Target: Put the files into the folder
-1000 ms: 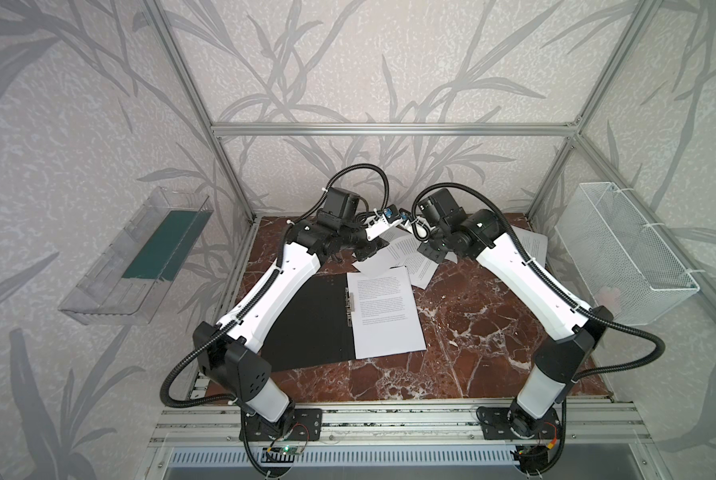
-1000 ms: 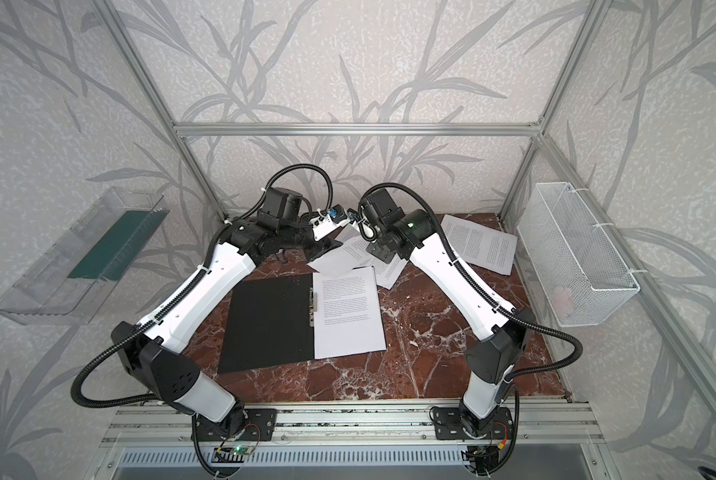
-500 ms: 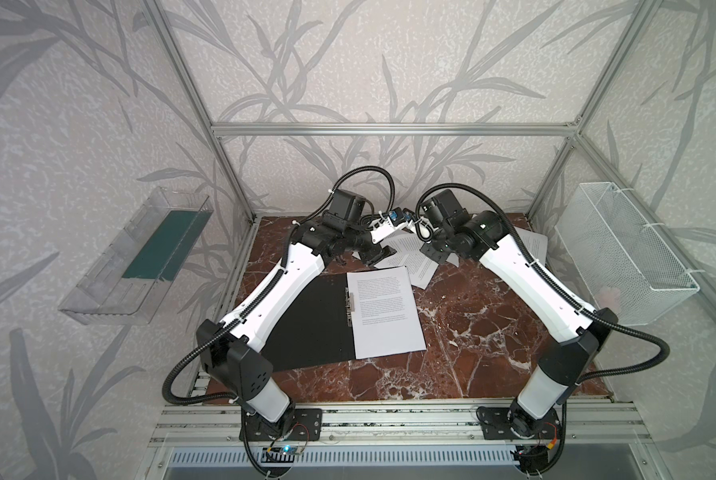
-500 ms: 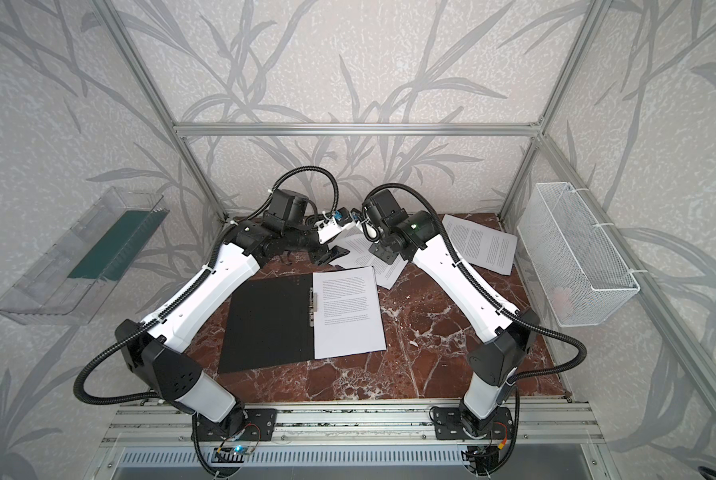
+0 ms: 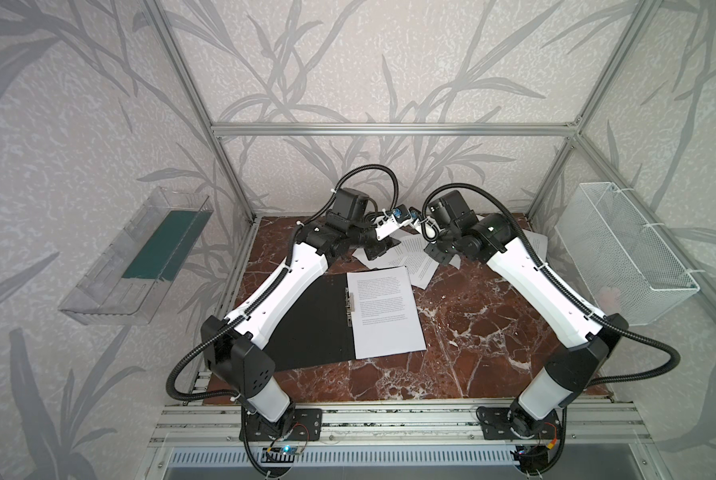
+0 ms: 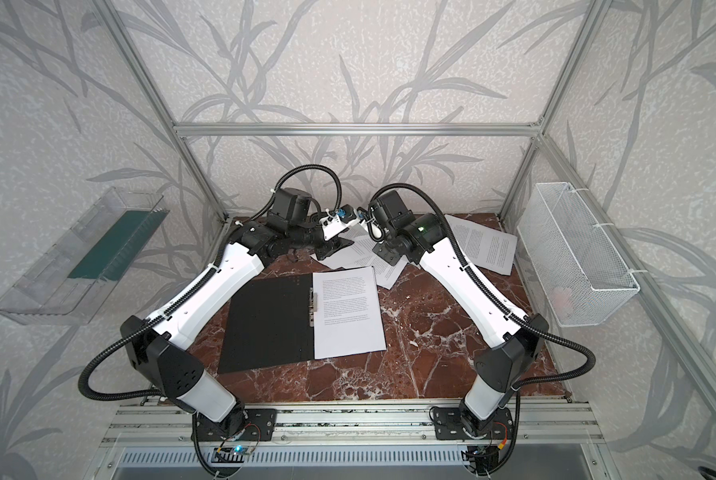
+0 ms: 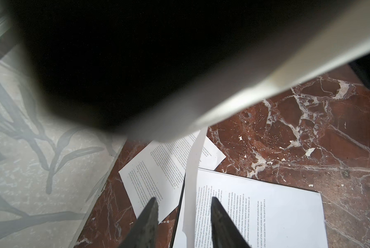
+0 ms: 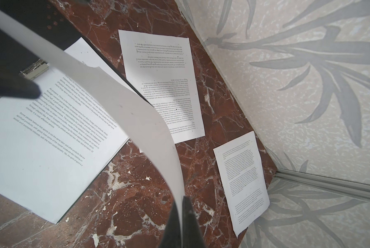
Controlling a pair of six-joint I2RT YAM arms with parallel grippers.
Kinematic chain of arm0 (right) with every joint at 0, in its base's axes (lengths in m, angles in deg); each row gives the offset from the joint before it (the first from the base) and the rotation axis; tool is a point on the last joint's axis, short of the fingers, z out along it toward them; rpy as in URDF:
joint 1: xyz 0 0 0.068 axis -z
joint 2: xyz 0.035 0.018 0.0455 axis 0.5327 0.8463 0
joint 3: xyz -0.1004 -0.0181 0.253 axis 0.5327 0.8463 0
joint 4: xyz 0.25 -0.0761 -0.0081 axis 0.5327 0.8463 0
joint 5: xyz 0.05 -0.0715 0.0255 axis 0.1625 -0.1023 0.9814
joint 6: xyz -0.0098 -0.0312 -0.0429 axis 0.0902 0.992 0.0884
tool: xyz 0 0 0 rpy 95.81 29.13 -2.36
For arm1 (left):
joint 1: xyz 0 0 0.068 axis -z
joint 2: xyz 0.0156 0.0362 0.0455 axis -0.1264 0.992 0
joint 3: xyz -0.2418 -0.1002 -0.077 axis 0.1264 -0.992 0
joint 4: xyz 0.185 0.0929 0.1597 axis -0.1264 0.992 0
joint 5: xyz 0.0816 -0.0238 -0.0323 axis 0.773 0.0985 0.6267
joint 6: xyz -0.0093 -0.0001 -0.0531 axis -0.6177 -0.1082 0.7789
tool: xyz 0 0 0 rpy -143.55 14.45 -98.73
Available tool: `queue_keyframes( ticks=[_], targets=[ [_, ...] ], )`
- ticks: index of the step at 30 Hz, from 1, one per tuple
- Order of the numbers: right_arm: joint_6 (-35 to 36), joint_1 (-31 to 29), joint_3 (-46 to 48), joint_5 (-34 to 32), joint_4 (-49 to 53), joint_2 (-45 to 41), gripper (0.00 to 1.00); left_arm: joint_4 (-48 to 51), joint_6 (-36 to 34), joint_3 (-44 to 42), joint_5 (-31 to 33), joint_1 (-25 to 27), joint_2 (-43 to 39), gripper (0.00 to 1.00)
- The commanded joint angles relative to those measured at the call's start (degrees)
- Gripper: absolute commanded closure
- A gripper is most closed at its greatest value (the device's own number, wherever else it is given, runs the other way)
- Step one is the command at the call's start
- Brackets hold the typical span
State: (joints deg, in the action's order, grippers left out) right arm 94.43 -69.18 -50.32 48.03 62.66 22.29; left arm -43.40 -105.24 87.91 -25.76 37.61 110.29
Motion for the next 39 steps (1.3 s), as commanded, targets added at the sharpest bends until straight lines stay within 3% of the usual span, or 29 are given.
queue_keyframes(
  ticks=[1,10,16,25,30,34,39],
  targets=[
    [3.9,-2.7,-0.8,8.5,-5.3,-3.7,0.98,-1.1,0.5,-3.2,3.4,0.9,2.6,0.65],
    [2.7,-1.7,-0.4,11.3,-5.9,-4.2,0.98,-0.7,0.5,-4.6,3.4,0.9,2.9,0.65],
    [2.1,-1.1,-0.1,12.3,-6.3,-4.6,0.98,-0.7,0.7,-4.8,2.9,0.8,3.6,0.6],
    [1.5,0.0,1.2,14.5,-7.4,-5.8,0.98,-2.5,0.9,-6.2,2.9,0.5,4.0,0.8],
    [0.9,0.9,1.4,15.5,-7.8,-5.9,0.98,-2.1,0.8,-6.8,1.5,0.3,4.0,0.81],
    [0.7,1.3,1.8,16.3,-8.4,-6.4,0.98,-2.5,1.0,-7.2,1.7,0.1,4.2,0.98],
    [0.2,1.9,2.3,17.2,-9.0,-6.8,0.98,-3.0,2.3,-6.8,1.4,0.0,3.9,1.0]
  ],
)
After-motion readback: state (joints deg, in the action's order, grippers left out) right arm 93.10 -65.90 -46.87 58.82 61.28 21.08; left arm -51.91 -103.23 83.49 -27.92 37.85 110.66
